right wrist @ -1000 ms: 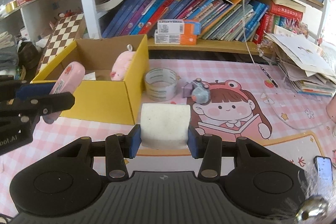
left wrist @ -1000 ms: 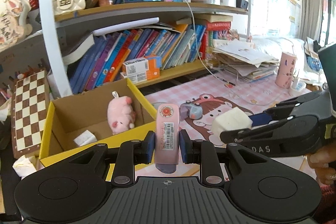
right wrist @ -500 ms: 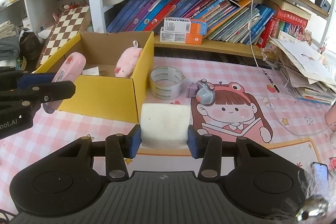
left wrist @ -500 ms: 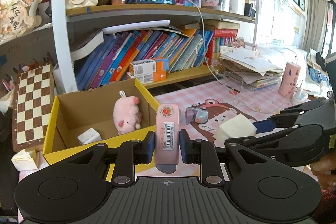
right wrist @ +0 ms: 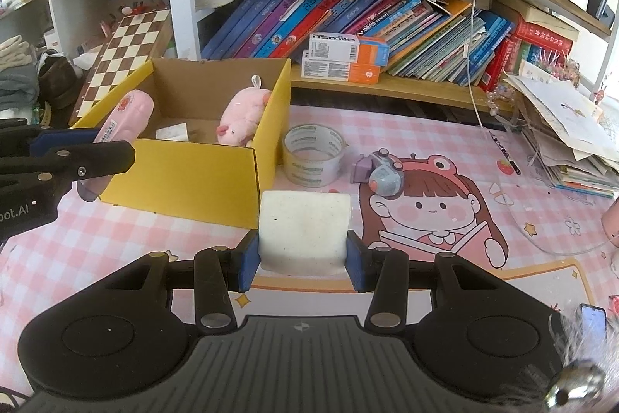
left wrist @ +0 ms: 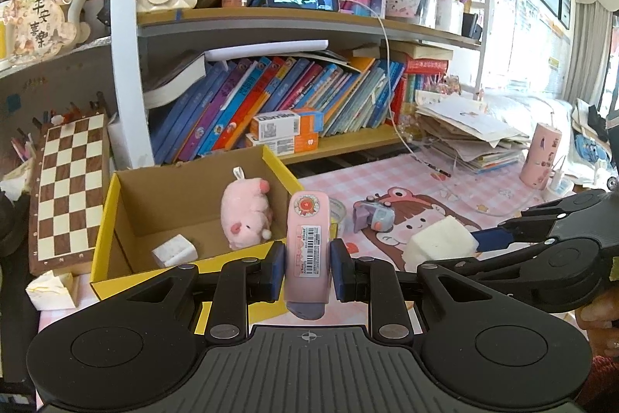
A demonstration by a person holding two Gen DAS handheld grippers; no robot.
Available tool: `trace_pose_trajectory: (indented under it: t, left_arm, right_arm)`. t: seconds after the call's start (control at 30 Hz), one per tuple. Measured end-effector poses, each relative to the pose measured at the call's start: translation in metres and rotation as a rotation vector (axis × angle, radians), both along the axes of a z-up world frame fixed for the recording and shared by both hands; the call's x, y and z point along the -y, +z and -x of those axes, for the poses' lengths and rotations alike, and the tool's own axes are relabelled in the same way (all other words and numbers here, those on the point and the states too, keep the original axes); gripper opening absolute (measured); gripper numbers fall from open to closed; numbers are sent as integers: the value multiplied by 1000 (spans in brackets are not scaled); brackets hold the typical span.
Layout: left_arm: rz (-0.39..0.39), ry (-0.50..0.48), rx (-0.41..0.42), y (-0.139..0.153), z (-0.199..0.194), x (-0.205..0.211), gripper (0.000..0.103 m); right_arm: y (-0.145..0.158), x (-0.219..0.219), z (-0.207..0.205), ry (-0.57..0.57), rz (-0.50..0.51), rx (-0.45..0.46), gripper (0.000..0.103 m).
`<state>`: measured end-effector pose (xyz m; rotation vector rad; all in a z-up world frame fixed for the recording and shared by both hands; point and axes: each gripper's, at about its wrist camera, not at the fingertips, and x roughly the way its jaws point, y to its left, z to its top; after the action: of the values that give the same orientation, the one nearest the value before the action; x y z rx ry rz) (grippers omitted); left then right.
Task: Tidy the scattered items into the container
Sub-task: 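Lower the pink highlighter into the box with the left gripper while the right holds the cube nearby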
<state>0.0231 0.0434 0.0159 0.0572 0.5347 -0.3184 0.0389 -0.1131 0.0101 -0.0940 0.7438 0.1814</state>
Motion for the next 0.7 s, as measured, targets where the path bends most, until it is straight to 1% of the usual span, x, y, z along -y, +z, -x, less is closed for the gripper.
trace_pose_trajectory:
  t: [0.4, 0.7]
  left_arm:
    - [-3, 18, 0, 1, -4, -3, 23]
    - [2, 60, 17, 8, -8, -15, 23]
  right_arm:
    - [0, 3, -4, -3, -8, 2, 43]
    - [14, -3, -14, 27, -22, 41, 43]
